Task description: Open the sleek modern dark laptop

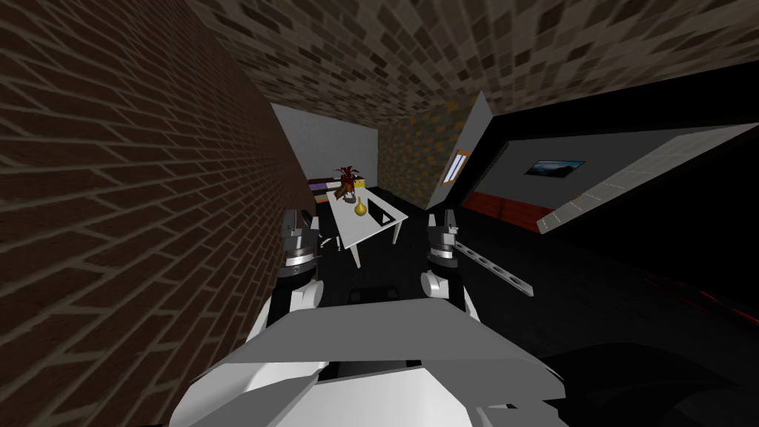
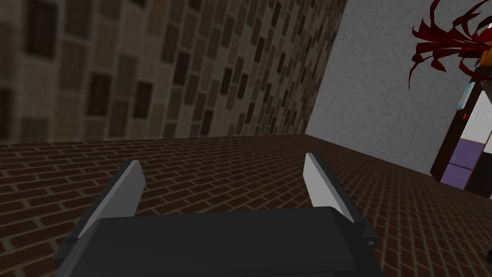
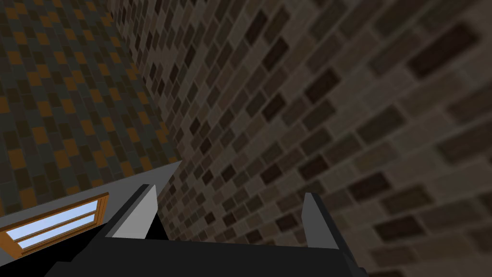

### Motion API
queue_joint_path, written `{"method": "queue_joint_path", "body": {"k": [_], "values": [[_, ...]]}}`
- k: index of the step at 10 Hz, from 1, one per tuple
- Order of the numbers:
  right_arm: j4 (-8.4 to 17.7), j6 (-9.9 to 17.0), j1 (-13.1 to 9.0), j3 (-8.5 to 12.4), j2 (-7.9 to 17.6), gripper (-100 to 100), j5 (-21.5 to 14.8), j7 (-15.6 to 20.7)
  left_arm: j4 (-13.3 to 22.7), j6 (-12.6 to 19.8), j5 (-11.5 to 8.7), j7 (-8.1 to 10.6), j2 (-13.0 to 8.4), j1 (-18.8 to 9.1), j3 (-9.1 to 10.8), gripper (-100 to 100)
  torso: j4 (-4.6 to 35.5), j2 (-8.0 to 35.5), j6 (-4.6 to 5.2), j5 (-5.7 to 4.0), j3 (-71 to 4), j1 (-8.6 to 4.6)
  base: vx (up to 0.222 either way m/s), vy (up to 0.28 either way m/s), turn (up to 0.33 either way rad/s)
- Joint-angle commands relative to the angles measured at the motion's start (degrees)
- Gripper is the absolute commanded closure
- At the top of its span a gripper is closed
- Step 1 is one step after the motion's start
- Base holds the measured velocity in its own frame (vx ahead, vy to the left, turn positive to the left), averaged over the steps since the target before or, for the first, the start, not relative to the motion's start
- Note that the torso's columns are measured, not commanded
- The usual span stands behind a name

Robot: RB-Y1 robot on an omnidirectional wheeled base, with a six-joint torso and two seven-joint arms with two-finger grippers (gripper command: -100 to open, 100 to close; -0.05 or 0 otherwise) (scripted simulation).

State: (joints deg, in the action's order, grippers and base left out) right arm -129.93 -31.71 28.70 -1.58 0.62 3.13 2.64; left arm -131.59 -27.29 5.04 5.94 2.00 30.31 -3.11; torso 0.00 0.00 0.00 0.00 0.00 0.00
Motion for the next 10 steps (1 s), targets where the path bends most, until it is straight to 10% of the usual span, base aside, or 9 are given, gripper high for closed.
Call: {"method": "queue_joint_path", "body": {"k": [1, 9, 10], "values": [[0.0, 0.0, 0.0, 0.0, 0.0, 0, 0.0, 0.0, 0.0, 0.0, 0.0, 0.0, 0.0, 0.0, 0.0, 0, 2.35, 2.32, 0.0, 0.0, -4.67, 0.0, 0.0, 0.0, 0.0], [-0.02, -0.01, 0.0, 0.0, 0.0, 0, 0.0, 0.0, -0.02, -0.01, 0.0, 0.0, 0.0, 0.0, 0.0, 0, 35.37, 35.39, 0.0, 0.0, -70.73, 0.0, 0.0, 0.0, 0.0], [0.26, -0.17, -0.81, -0.87, 2.42, -100, 2.74, -0.06, -0.02, -0.01, 0.0, 0.0, 0.0, 0.0, 0.0, 0, 39.6, 39.62, 0.0, 0.0, -79.19, 0.0, 0.022, -0.014, 0.092]]}}
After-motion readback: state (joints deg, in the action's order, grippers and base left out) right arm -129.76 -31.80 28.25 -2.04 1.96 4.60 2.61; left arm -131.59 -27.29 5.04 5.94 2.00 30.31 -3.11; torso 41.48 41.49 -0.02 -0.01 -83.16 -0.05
